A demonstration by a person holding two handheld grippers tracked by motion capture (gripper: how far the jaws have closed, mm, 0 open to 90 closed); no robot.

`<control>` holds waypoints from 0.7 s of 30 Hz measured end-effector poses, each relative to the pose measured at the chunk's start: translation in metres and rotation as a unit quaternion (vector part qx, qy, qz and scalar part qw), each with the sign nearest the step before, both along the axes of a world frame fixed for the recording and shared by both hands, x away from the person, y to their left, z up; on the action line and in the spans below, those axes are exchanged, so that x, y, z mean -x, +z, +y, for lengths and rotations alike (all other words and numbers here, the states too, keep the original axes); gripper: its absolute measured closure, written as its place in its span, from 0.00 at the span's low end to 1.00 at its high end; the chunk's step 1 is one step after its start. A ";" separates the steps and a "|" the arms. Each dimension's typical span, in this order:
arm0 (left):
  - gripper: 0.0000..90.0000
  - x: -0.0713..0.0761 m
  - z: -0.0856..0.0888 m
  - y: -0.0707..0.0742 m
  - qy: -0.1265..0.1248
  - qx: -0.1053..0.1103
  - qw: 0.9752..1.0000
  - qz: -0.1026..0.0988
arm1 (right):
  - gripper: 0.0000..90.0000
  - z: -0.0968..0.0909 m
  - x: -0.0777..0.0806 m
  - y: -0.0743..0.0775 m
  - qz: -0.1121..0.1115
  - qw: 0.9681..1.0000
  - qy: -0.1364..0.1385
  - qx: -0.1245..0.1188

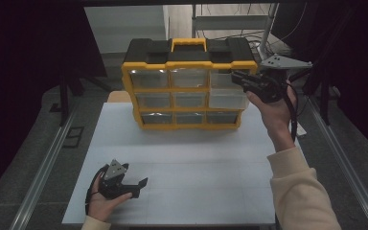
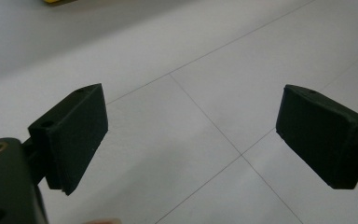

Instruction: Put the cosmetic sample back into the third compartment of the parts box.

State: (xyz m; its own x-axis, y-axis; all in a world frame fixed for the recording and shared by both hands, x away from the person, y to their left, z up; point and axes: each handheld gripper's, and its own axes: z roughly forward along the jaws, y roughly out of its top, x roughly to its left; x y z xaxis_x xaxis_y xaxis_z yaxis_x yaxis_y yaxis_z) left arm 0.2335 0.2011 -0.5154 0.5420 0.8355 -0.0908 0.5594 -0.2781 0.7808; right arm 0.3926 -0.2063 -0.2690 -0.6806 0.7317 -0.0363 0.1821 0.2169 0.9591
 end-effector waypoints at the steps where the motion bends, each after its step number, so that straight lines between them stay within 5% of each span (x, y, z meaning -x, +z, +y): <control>1: 0.11 0.000 0.000 0.000 0.000 0.001 1.000 0.001 | 0.89 0.000 -0.001 0.000 -0.001 1.000 -0.001 0.003; 7: 0.11 -0.003 -0.002 -0.001 -0.005 0.001 1.000 0.004 | 0.89 0.000 -0.007 -0.004 0.005 1.000 -0.008 0.006; 11: 0.11 -0.005 -0.003 -0.002 -0.006 -0.001 1.000 0.006 | 0.55 0.000 -0.004 -0.004 -0.004 1.000 -0.014 -0.002; 21: 0.11 -0.003 -0.005 0.000 -0.010 0.001 1.000 0.003 | 0.38 -0.009 0.031 -0.002 -0.035 0.999 0.029 -0.017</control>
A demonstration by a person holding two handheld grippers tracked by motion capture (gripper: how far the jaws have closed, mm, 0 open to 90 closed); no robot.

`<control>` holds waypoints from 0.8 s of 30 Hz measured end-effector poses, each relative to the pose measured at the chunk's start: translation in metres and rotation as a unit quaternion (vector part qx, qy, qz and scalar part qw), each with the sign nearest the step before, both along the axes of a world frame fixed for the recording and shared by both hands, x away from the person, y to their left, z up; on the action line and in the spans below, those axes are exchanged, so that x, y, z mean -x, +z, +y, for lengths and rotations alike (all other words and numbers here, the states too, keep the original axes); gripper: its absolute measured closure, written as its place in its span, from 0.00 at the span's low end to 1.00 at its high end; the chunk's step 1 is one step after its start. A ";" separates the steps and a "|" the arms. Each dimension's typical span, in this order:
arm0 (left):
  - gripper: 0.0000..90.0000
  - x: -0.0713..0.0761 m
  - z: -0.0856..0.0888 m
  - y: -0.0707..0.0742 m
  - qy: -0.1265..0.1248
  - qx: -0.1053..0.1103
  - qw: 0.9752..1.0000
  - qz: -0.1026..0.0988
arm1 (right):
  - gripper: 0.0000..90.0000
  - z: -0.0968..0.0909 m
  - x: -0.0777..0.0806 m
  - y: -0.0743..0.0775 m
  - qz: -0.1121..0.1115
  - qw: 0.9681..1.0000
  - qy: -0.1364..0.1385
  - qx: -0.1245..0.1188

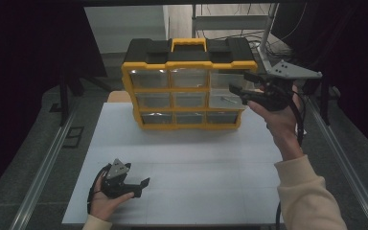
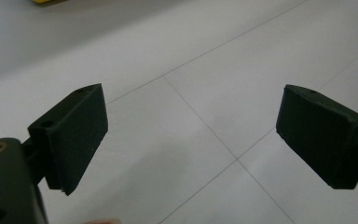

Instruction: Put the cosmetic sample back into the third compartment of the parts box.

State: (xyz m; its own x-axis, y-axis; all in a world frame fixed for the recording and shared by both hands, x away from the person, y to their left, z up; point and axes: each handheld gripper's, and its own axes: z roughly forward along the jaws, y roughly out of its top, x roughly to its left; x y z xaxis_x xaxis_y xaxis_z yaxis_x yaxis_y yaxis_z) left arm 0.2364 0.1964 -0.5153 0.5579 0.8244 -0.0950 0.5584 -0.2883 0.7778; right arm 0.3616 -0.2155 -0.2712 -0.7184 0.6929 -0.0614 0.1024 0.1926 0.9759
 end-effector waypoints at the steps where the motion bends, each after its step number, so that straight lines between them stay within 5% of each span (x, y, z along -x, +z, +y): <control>1: 0.11 0.000 0.000 0.000 -0.001 0.002 1.000 0.000 | 0.36 -0.002 0.012 -0.003 -0.002 1.000 0.011 0.007; 8: 0.11 -0.001 -0.003 0.001 -0.006 0.001 1.000 0.000 | 0.34 -0.008 0.043 -0.027 0.003 1.000 0.028 0.009; 24: 0.11 0.000 -0.003 0.001 -0.003 0.003 1.000 -0.001 | 0.32 -0.033 0.068 -0.088 0.052 0.998 0.023 0.014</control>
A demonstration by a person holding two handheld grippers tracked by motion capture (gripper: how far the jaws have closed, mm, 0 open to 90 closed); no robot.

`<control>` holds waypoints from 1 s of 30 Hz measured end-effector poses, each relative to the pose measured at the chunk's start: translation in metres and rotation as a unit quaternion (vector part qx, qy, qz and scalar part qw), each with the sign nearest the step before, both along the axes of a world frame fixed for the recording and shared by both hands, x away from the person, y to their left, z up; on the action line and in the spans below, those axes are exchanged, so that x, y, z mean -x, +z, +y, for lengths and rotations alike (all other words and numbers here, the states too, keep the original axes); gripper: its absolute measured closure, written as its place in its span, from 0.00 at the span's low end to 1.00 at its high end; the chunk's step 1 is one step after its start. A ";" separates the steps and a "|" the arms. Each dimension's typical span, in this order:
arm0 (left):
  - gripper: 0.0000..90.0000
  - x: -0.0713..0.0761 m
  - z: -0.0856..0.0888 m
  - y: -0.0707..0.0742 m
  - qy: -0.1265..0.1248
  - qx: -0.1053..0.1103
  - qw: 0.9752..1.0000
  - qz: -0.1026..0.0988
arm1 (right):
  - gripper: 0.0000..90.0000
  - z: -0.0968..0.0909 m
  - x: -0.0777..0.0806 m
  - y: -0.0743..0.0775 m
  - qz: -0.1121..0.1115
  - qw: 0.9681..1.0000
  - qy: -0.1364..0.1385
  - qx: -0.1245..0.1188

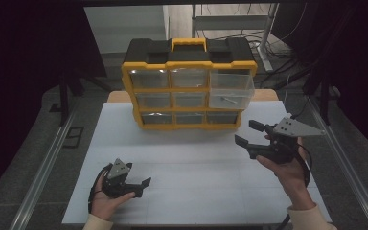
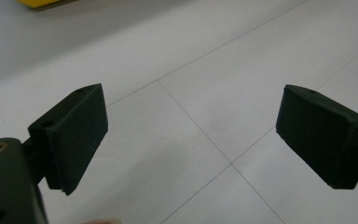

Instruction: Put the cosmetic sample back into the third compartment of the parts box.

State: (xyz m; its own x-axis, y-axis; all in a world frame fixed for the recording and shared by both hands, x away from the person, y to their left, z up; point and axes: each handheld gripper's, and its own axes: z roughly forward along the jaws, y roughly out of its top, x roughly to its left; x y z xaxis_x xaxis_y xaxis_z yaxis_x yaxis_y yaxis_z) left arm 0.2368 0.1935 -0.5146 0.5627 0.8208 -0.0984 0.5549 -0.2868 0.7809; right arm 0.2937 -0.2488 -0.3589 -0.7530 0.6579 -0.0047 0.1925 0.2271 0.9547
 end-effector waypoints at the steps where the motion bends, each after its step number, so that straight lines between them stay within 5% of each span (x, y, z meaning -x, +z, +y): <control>1: 0.11 0.000 0.000 0.000 0.000 0.001 1.000 0.000 | 0.32 -0.002 0.002 -0.004 0.002 1.000 0.000 0.000; 17: 0.11 0.000 0.000 0.000 -0.001 -0.004 1.000 -0.001 | 0.31 -0.029 0.025 -0.085 0.059 0.998 -0.012 0.035; 30: 0.11 0.000 0.001 -0.001 -0.001 -0.007 1.000 -0.004 | 0.31 -0.057 0.025 -0.121 0.092 0.994 -0.045 0.042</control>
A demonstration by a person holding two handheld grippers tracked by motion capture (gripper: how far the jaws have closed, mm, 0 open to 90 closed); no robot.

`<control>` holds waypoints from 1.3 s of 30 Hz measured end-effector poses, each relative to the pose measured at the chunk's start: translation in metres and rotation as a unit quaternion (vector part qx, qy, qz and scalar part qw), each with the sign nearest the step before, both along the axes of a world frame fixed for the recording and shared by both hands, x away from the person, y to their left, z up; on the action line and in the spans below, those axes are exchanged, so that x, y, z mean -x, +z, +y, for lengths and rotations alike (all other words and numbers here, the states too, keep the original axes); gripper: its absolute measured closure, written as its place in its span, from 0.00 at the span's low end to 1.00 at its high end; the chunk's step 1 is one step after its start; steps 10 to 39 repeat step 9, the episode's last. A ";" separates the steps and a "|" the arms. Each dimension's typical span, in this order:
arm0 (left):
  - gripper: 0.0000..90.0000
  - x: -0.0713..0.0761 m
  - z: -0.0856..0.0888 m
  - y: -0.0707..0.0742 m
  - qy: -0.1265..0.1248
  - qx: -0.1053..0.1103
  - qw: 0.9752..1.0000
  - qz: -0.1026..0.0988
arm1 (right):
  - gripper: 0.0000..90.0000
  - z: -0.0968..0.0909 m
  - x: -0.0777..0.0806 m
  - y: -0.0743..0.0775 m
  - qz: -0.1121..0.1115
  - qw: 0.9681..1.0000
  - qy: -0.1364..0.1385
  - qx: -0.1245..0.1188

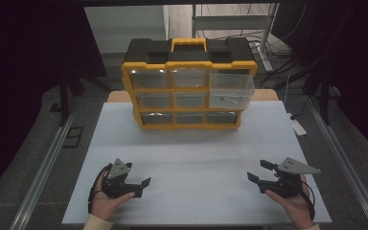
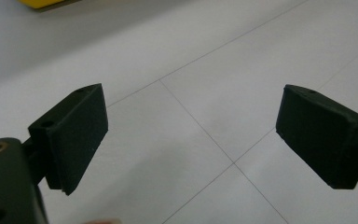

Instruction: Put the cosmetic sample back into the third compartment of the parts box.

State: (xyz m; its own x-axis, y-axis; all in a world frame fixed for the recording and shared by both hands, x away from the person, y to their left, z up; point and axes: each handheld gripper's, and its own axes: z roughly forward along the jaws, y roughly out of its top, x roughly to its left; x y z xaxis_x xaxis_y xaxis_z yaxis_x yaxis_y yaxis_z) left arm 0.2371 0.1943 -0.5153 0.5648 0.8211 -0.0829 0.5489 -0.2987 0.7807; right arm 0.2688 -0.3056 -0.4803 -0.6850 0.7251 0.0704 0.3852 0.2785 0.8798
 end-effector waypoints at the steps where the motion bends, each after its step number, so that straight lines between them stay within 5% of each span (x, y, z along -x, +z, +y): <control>1: 0.11 0.000 0.000 0.000 0.000 0.000 1.000 0.000 | 0.31 0.000 -0.001 -0.001 0.000 1.000 0.000 -0.002; 39: 0.11 -0.001 0.000 -0.001 0.002 0.000 1.000 -0.001 | 0.31 0.001 -0.001 -0.002 -0.002 1.000 0.003 0.007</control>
